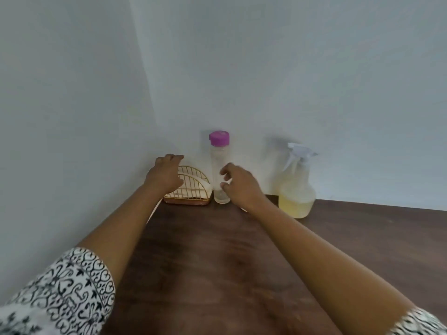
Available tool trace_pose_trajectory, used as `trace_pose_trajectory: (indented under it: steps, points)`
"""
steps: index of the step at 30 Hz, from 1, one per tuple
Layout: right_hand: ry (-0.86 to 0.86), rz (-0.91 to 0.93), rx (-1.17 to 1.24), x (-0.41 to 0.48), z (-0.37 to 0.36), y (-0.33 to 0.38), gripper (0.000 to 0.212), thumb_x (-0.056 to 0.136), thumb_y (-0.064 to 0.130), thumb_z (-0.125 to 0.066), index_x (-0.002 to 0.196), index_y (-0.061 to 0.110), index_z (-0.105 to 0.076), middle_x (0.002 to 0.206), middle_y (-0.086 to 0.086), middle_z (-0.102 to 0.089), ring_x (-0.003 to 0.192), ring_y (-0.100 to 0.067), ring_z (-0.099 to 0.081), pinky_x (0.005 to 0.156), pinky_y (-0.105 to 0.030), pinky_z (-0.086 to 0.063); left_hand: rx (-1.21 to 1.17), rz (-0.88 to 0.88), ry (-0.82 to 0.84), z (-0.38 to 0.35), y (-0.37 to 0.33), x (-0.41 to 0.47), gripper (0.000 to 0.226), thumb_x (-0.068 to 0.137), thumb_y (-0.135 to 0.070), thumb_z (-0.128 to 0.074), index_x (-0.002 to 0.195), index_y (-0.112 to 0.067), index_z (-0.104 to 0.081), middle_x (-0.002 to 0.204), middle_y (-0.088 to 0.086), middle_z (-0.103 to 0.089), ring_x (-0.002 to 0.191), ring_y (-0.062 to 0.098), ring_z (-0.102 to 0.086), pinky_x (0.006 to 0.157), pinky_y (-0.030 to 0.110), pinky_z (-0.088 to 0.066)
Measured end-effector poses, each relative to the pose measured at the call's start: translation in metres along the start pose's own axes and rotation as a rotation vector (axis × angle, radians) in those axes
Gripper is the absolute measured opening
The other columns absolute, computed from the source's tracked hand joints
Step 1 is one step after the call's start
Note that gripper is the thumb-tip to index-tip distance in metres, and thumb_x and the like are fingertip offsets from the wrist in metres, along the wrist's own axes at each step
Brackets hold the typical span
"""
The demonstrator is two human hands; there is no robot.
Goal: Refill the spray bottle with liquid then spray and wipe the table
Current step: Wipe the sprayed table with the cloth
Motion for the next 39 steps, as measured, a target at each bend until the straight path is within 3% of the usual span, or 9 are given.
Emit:
trace_pose_trajectory:
  steps: [5,12,18,23,28,30,34,37,39]
  points:
    - [0.059,0.074,-0.339,0.043,-0.047,0.026,0.030,0.090,0.002,-0.047,0.115,0.009,-0.061,0.111,-0.012,-0.065,0.100,-0.028,-0.061,0.079,-0.034,-0.048,0.232,-0.189,0.182,-0.006,0.011,0.030,0.086,0.078,-0.044,-0.073,0.147,-0.023,-0.028,0.151,0.005,-0.033,0.137,0.028,-0.030,0.107,0.044,-0.036]
    - [0.105,0.057,-0.556,0.063,-0.068,0.031,0.025,0.090,-0.002,-0.051,0.113,0.002,-0.061,0.111,-0.014,-0.063,0.102,-0.029,-0.062,0.076,-0.031,-0.048,0.139,-0.257,0.195,-0.022,0.020,0.037,0.073,0.079,-0.038,-0.074,0.141,-0.022,-0.039,0.138,0.003,-0.050,0.125,0.023,-0.047,0.099,0.037,-0.040]
    - [0.133,-0.002,-0.503,0.064,-0.070,0.033,0.021,0.089,0.007,-0.060,0.109,0.004,-0.062,0.108,-0.013,-0.065,0.099,-0.027,-0.064,0.073,-0.029,-0.046,0.212,-0.295,0.207,-0.016,0.019,0.035,0.073,0.083,-0.037,-0.070,0.145,-0.023,-0.035,0.143,0.004,-0.048,0.130,0.025,-0.044,0.104,0.039,-0.037]
    - [0.108,0.017,-0.490,0.058,-0.063,0.042,0.022,0.091,0.000,-0.051,0.111,0.002,-0.061,0.108,-0.015,-0.065,0.099,-0.029,-0.064,0.077,-0.030,-0.049,0.168,-0.258,0.179,-0.020,0.022,0.031,0.075,0.084,-0.034,-0.070,0.148,-0.024,-0.032,0.149,0.003,-0.042,0.135,0.026,-0.040,0.108,0.039,-0.035]
    - [0.111,0.057,-0.504,0.059,-0.043,0.062,0.022,0.091,0.001,-0.048,0.111,0.000,-0.059,0.107,-0.016,-0.064,0.098,-0.028,-0.064,0.071,-0.029,-0.046,0.084,-0.223,0.144,-0.024,0.019,0.027,0.075,0.082,-0.027,-0.073,0.146,-0.024,-0.035,0.148,0.003,-0.045,0.133,0.025,-0.043,0.106,0.038,-0.037]
    - [0.123,0.057,-0.486,0.058,-0.029,0.070,0.018,0.090,0.006,-0.051,0.105,0.001,-0.060,0.100,-0.014,-0.066,0.091,-0.027,-0.064,0.067,-0.029,-0.045,0.055,-0.195,0.139,-0.025,0.019,0.028,0.075,0.081,-0.026,-0.073,0.146,-0.024,-0.036,0.147,0.003,-0.045,0.132,0.025,-0.044,0.104,0.038,-0.038]
    - [0.296,-0.067,-0.264,0.054,0.003,0.075,0.012,0.091,0.012,-0.046,0.090,0.005,-0.056,0.071,-0.009,-0.068,0.054,-0.017,-0.064,0.052,-0.025,-0.046,0.054,-0.162,0.104,-0.024,0.019,0.024,0.073,0.082,-0.028,-0.072,0.145,-0.024,-0.036,0.141,0.005,-0.052,0.124,0.027,-0.051,0.096,0.038,-0.043]
    - [0.349,-0.116,-0.127,0.040,0.034,0.077,0.022,0.092,0.008,-0.044,0.107,0.000,-0.058,0.096,-0.017,-0.070,0.068,-0.024,-0.070,0.053,-0.025,-0.048,0.031,-0.122,0.109,-0.019,0.015,0.014,0.086,0.077,-0.031,-0.077,0.148,-0.026,-0.027,0.144,0.007,-0.048,0.126,0.029,-0.049,0.097,0.038,-0.043]
    - [0.327,-0.111,-0.071,0.027,0.055,0.078,0.019,0.093,0.007,-0.046,0.108,0.001,-0.056,0.099,-0.014,-0.065,0.065,-0.020,-0.067,0.056,-0.025,-0.052,0.009,-0.107,0.170,-0.011,0.010,0.006,0.112,0.071,-0.038,-0.082,0.153,-0.024,-0.007,0.158,0.010,-0.023,0.143,0.031,-0.027,0.111,0.046,-0.031]
Point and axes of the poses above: each hand's wrist, its own x-axis towards the middle knuckle, its own z-axis out of the back of the hand, y = z × x, the point moved 2 cm from there along x, towards the middle knuckle
